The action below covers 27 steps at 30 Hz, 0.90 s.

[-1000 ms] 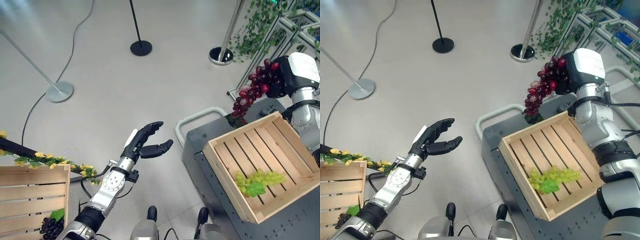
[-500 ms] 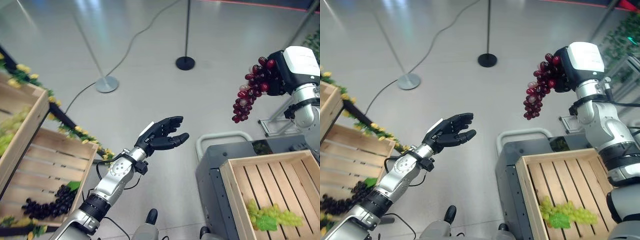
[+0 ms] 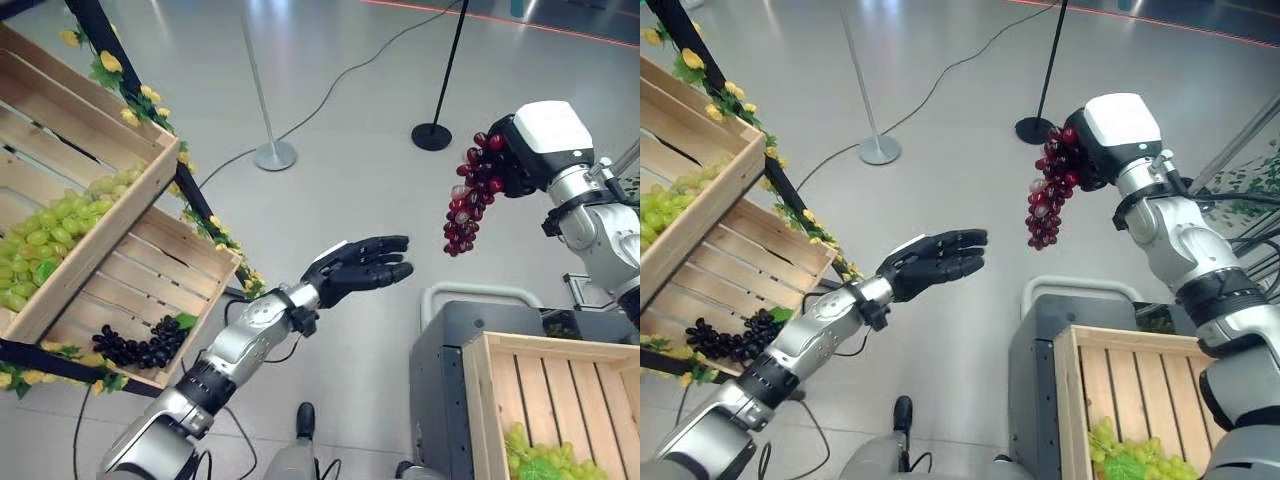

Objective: Pick up the fruits from the basket on one side to the basket on the other side

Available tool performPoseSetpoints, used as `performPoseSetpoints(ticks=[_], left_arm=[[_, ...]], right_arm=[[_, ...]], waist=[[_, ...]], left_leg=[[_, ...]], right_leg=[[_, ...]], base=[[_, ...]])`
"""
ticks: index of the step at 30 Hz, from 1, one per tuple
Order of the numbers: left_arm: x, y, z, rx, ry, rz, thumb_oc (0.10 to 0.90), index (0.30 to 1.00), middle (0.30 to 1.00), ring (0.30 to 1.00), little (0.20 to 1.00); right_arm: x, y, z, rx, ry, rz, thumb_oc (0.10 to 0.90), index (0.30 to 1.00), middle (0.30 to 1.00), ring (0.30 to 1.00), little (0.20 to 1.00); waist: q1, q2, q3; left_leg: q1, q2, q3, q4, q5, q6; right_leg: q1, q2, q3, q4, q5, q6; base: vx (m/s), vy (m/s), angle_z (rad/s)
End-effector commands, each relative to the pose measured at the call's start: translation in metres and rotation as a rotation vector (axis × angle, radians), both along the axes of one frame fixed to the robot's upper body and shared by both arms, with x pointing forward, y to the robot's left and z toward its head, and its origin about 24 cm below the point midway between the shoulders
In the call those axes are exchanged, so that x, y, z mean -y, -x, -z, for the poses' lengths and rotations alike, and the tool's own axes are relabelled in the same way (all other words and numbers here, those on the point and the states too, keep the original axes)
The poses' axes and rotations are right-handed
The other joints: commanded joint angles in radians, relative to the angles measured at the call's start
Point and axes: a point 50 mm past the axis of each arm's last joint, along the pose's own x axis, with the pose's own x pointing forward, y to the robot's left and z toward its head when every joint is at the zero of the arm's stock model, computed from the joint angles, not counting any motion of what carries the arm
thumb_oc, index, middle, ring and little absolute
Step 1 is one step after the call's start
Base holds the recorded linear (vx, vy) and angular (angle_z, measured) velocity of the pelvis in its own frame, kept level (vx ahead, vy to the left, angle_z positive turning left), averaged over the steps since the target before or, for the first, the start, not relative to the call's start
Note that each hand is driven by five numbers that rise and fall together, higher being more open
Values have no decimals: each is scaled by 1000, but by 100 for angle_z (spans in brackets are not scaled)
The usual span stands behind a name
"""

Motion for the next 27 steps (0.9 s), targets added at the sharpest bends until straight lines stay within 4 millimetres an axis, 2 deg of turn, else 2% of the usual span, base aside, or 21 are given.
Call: performPoseSetpoints(ticks=[1,4,9,20,27], left_arm=[[12,-13,-44,90,157,53,800,900,900,900,900],[6,-23,-61,105,164,3,800,900,900,900,900],[-2,-34,-76,148,107,-52,800,900,900,900,900],[-8,-51,-82,182,-46,-95,800,900,900,900,900],[-1,-52,-72,115,-67,-22,800,900,900,900,900]], right_arm=[[-30,-4,-67,213,15,-101,400,300,300,300,300],[-47,-8,-64,177,34,-138,400,300,300,300,300],[-60,-10,-61,139,41,-175,400,300,300,300,300],[-91,-11,-64,121,20,-282,400,300,300,300,300],[-105,-10,-65,128,16,-327,400,300,300,300,300]], waist=[[14,-48,-153],[18,-45,-170],[17,-44,-185],[10,-36,-193],[8,-34,-194]], left_leg=[[165,33,6,26,-190,-47],[177,32,19,4,-191,-49],[181,35,28,1,-193,-49],[187,39,42,1,-197,-51],[189,36,45,1,-200,-49]], right_leg=[[-86,39,28,-23,153,-79],[-65,39,24,-66,164,-73],[-59,41,29,-75,161,-69],[-52,46,44,-85,159,-63],[-51,45,53,-85,158,-58]], base=[[22,56,9],[14,49,3],[3,9,0],[0,0,0],[-12,26,-6]])
